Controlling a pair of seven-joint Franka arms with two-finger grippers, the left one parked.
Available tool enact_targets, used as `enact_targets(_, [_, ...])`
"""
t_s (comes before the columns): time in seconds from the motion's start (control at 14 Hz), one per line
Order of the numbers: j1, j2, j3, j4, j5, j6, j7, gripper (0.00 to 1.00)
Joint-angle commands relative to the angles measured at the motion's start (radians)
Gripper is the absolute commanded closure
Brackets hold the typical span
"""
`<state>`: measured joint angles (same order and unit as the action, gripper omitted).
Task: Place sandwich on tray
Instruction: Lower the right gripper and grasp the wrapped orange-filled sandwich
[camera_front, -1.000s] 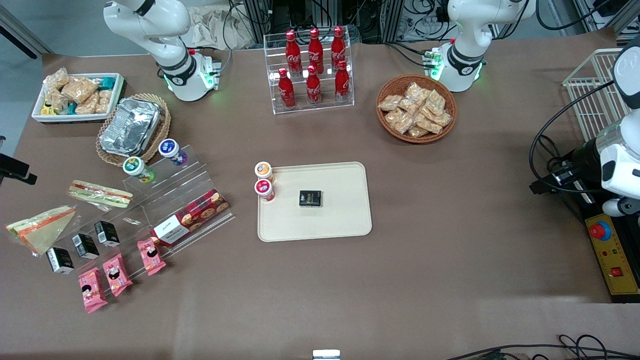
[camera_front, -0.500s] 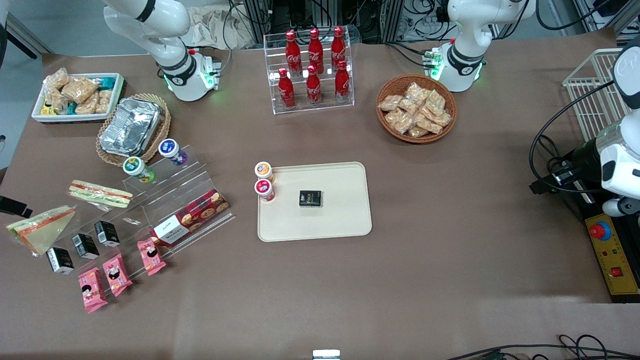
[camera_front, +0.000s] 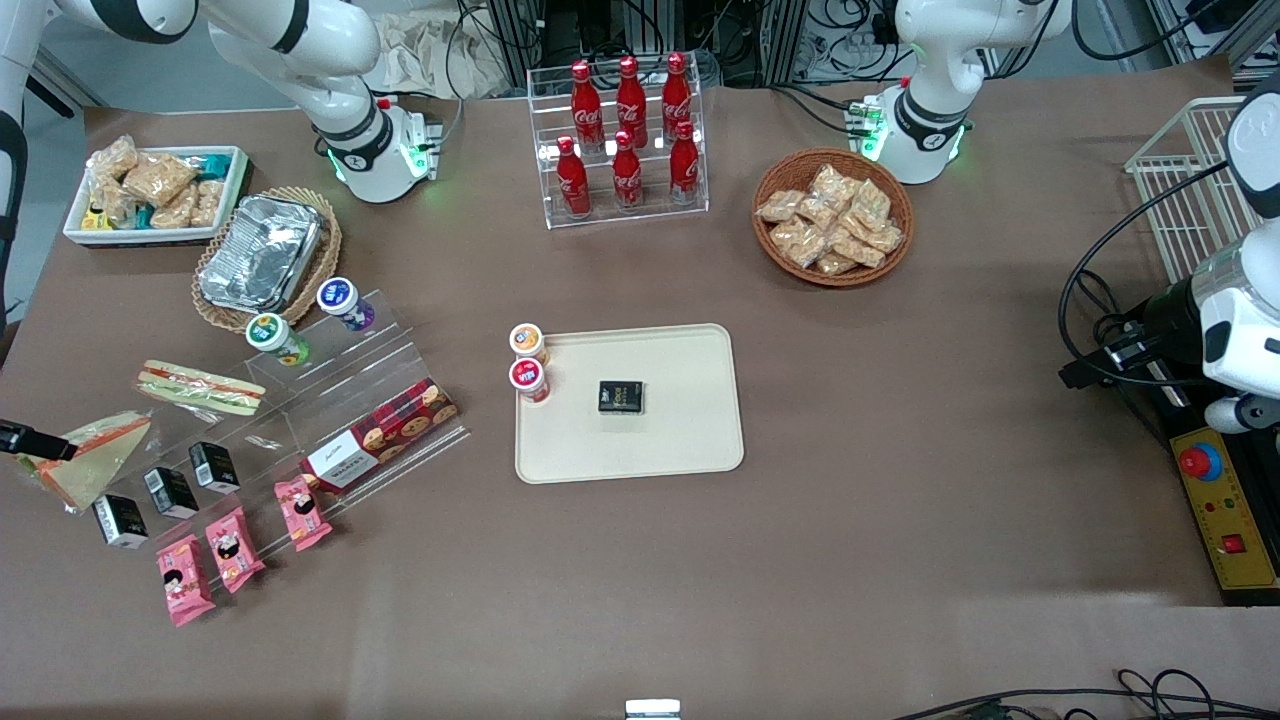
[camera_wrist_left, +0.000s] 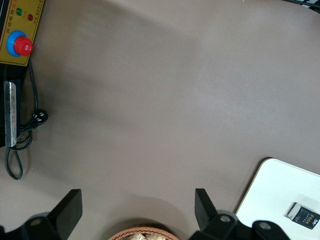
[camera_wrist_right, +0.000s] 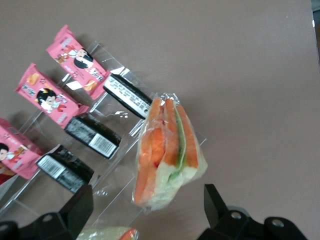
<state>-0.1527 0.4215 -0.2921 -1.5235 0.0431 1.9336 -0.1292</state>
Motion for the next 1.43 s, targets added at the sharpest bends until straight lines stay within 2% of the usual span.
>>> enact_targets(0.0, [-0.024, 0.029, 0.001, 0.009, -0.002, 0.024, 0.014, 0.02])
enact_targets(0.36, [-0.024, 0.068, 0.001, 0.009, 0.001, 0.050, 0.020, 0.04])
enact_targets(0.5, [-0.024, 0.075, 0.001, 0.008, 0.003, 0.064, 0.031, 0.11])
enact_targets(0.57, [-0.024, 0.075, 0.001, 0.008, 0.003, 0.065, 0.033, 0.30])
enact_targets(0.64, [-0.024, 0.075, 0.001, 0.008, 0.003, 0.065, 0.033, 0.41])
enact_targets(0.71, [-0.024, 0.074, 0.002, 0.008, 0.007, 0.064, 0.034, 0.44])
enact_targets(0.79, [-0.025, 0.069, 0.002, 0.014, 0.014, 0.062, 0.030, 0.65])
enact_targets(0.93, [-0.025, 0.054, 0.002, 0.019, 0.014, 0.061, 0.019, 0.77])
enact_targets(1.0, [-0.025, 0.037, 0.002, 0.019, 0.014, 0.058, 0.019, 0.86])
enact_targets(1.14, [-0.022, 0.002, 0.008, 0.029, 0.023, 0.047, 0.023, 0.86])
enact_targets(1.21, [-0.015, -0.019, 0.010, 0.031, 0.024, 0.035, 0.025, 0.89])
enact_targets(1.29, [-0.011, -0.039, 0.014, 0.042, 0.024, 0.010, 0.028, 0.96])
enact_targets(1.36, [-0.008, -0.044, 0.018, 0.060, 0.020, -0.014, 0.029, 0.97])
